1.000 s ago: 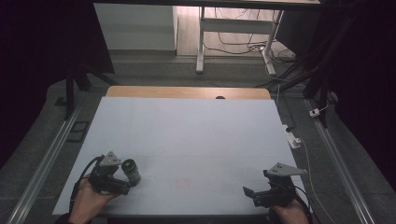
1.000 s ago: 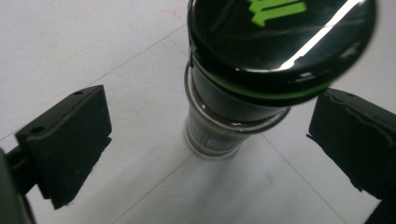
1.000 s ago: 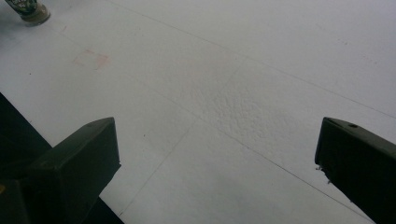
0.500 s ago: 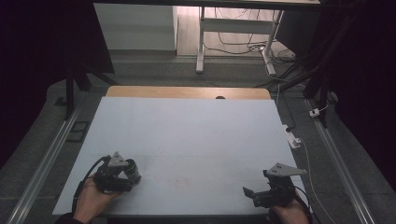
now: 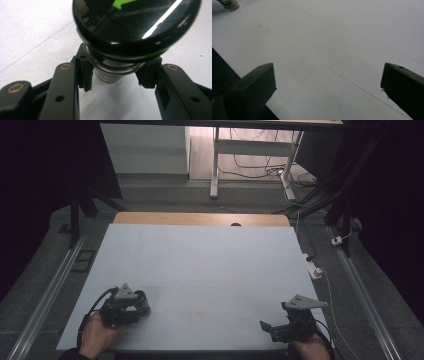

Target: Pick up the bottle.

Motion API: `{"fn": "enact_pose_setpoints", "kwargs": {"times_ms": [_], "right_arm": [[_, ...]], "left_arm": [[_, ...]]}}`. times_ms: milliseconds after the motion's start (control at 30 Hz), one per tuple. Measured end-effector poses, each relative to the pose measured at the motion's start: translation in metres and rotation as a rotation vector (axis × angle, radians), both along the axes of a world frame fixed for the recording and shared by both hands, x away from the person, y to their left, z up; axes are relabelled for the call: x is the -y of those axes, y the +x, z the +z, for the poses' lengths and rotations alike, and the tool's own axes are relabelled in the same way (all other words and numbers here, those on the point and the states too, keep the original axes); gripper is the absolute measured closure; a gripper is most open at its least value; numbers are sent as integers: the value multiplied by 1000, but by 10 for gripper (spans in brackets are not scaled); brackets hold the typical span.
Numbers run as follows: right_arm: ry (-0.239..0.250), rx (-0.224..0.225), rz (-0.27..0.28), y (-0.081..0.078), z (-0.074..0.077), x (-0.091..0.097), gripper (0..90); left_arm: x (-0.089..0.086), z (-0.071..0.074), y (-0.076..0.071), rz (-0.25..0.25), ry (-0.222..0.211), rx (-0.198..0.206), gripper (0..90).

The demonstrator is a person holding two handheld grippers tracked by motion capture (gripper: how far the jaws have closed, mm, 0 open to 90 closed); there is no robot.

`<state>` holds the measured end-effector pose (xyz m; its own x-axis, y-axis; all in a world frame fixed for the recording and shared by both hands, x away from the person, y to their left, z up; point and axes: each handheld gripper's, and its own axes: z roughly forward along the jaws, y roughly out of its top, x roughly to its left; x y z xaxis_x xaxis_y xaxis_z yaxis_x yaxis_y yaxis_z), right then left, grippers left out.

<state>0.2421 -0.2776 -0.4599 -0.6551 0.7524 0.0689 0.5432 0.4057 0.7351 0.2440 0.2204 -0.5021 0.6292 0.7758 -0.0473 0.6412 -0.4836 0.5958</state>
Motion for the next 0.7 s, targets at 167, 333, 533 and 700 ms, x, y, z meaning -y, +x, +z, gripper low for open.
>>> {"fn": "enact_pose_setpoints", "kwargs": {"times_ms": [167,333,533,700], "right_arm": [[-2,2,2,0,0,0,0],[-4,3,5,0,0,0,0],[0,1,3,0,0,0,0],[-1,-2,3,0,0,0,0]], "left_arm": [[-2,1,1,3,-20,-17,538],[-4,4,0,-4,-63,0,538],[-6,7,0,-41,-117,15,539],[-6,12,1,-58,-153,24,538]]}}
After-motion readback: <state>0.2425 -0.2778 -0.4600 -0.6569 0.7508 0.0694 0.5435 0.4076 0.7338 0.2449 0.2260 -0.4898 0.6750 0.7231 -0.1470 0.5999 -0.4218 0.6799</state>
